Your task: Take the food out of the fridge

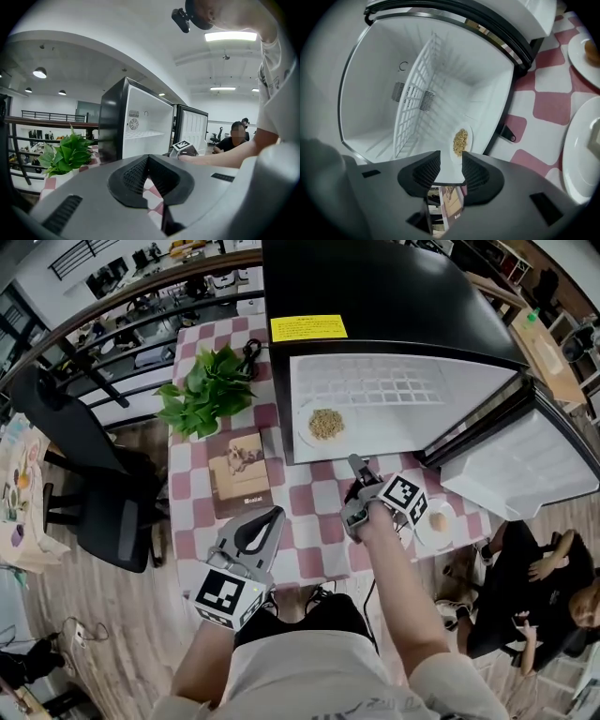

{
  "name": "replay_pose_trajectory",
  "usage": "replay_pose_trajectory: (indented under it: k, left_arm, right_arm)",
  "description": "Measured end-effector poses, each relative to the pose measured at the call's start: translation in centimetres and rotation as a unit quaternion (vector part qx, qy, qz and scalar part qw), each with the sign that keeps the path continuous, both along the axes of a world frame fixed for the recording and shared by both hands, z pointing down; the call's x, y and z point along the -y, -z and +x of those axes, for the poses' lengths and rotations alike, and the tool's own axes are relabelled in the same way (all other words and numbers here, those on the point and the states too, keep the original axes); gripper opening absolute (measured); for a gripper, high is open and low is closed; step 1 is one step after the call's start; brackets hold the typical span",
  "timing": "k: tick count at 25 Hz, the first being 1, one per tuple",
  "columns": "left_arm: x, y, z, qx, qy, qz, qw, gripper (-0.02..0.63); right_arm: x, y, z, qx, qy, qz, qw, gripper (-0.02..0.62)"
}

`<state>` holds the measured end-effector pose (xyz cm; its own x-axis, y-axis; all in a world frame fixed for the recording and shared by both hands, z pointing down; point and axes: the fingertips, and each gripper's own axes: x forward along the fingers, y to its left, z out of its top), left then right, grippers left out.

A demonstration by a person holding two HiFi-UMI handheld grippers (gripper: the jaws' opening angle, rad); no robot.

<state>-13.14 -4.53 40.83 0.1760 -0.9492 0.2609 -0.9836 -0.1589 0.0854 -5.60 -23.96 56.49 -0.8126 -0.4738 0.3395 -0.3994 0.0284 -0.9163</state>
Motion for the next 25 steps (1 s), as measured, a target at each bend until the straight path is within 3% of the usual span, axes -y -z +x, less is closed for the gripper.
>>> replay_pose_trajectory:
  k: [11, 25]
  left_arm:
    - [0.3, -1.5, -1.0, -0.005, 0.014, -0.008, 0.9999, 0.002]
    - [-0.1, -2.3, -2.7, -0.014, 0.028, -0.024, 0.9992, 0.002]
  right_arm:
    - [3.1, -4.5, -3.6, -0.001, -0.017, -0.074, 0.997, 0.137]
    - [4.6, -6.7, -4.8, -0.012, -0.046, -0.104, 0.993, 0.137]
